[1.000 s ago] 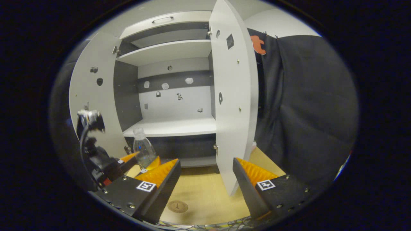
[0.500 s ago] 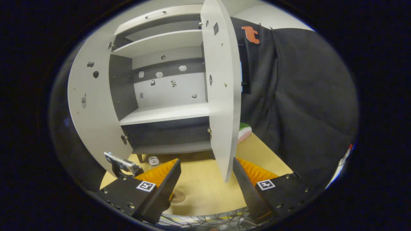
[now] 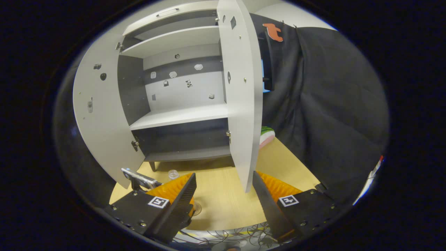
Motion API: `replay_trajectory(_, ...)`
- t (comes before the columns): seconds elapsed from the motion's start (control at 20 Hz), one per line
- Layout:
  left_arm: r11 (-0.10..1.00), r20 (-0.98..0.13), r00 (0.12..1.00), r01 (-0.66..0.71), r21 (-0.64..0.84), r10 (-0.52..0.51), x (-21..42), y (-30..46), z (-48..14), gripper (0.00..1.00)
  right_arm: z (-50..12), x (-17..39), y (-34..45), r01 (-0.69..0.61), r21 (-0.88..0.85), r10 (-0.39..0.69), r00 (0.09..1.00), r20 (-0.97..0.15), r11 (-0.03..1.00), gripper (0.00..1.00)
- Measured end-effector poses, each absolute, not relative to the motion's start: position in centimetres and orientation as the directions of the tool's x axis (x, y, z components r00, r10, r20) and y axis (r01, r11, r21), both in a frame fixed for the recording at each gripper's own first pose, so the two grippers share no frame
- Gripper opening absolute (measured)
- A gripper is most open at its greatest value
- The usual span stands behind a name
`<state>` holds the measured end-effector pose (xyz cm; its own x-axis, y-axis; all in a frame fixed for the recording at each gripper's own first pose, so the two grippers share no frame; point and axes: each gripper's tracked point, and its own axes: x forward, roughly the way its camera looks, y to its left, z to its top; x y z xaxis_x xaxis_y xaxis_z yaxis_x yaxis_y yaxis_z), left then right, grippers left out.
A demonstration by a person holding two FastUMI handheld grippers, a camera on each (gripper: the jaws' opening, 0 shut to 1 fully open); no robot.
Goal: Grasp the bottle in the cabinet with the left hand and place it on the coaster, then close the right door with the right hand and the left door with the left hand.
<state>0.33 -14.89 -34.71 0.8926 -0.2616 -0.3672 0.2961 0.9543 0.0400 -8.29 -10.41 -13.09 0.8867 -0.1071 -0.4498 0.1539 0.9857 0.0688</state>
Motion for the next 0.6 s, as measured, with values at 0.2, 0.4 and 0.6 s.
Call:
replay_trajectory(0.2,0.952,-0.367,0.892,0.302,0.045,-0.266,0.0,-15.0,-35.0,0.82,-13.7,-8.5,-10.5,0.151,0.068,-0.102,0.879,-0.465,0.986,0.99)
replay_trajectory(0.4,0.957,-0.382,0.890,0.288,0.044,-0.250,-0.4,-14.7,-35.2,0.82,-14.2,-8.6,-10.3,0.148,0.076,-0.095,0.875,-0.475,0.986,0.99)
replay_trajectory(0.6,0.957,-0.391,0.886,0.287,0.045,-0.248,-0.9,-14.4,-35.2,0.83,-14.9,-8.8,-10.1,0.148,0.091,-0.086,0.872,-0.482,0.985,0.99)
